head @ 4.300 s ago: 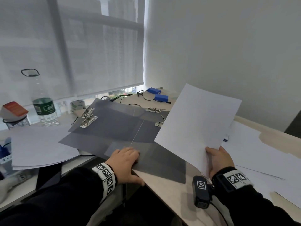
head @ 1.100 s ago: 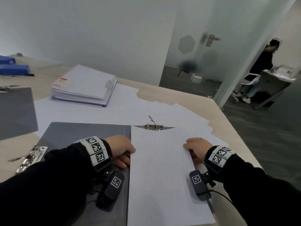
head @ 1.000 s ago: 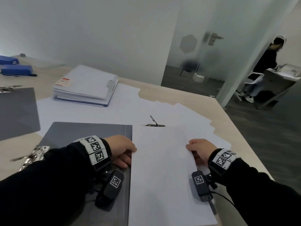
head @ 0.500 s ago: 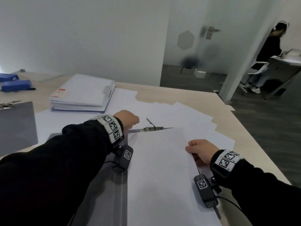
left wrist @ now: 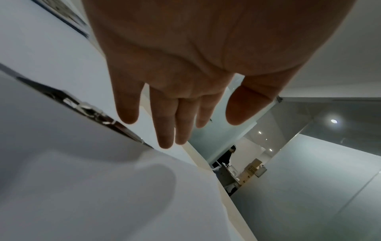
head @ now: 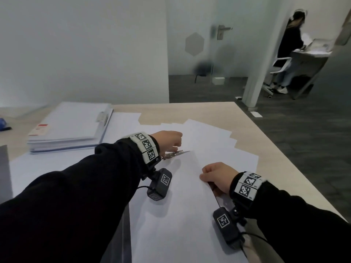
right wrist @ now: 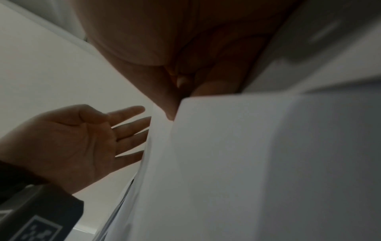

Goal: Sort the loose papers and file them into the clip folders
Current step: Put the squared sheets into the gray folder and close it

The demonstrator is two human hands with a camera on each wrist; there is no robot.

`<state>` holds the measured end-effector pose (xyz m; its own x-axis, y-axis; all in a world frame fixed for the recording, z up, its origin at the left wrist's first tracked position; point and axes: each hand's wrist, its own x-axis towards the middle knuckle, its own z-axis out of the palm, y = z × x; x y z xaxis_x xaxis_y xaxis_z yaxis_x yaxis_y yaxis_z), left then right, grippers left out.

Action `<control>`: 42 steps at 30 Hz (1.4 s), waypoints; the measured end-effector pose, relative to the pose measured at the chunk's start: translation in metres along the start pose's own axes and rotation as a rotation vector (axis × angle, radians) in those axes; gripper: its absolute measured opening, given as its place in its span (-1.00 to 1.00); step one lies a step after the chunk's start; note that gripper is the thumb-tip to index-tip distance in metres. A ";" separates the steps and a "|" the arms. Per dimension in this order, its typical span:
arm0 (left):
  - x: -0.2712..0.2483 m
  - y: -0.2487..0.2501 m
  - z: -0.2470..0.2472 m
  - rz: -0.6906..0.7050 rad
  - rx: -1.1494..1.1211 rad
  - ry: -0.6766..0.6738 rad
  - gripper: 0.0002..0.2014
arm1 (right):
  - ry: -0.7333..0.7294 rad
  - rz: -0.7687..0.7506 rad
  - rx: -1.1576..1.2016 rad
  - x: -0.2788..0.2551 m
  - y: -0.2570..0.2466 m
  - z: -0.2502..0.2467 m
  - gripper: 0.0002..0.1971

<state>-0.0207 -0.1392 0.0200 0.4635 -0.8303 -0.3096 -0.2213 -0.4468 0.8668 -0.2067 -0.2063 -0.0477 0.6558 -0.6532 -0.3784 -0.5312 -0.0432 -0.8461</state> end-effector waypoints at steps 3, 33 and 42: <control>-0.007 0.003 -0.005 0.060 0.086 0.017 -0.59 | 0.003 0.003 -0.011 -0.001 -0.001 0.000 -0.59; -0.045 -0.126 -0.076 -0.264 -0.320 0.227 -0.78 | 0.082 0.084 0.160 0.003 -0.008 0.008 -0.84; -0.049 -0.127 -0.074 -0.235 -0.391 0.296 -0.79 | 0.047 0.028 0.406 -0.004 0.002 0.000 -0.92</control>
<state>0.0481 -0.0169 -0.0461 0.6966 -0.5685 -0.4377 0.2265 -0.4046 0.8860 -0.2104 -0.2034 -0.0474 0.6142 -0.6841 -0.3935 -0.2870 0.2708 -0.9189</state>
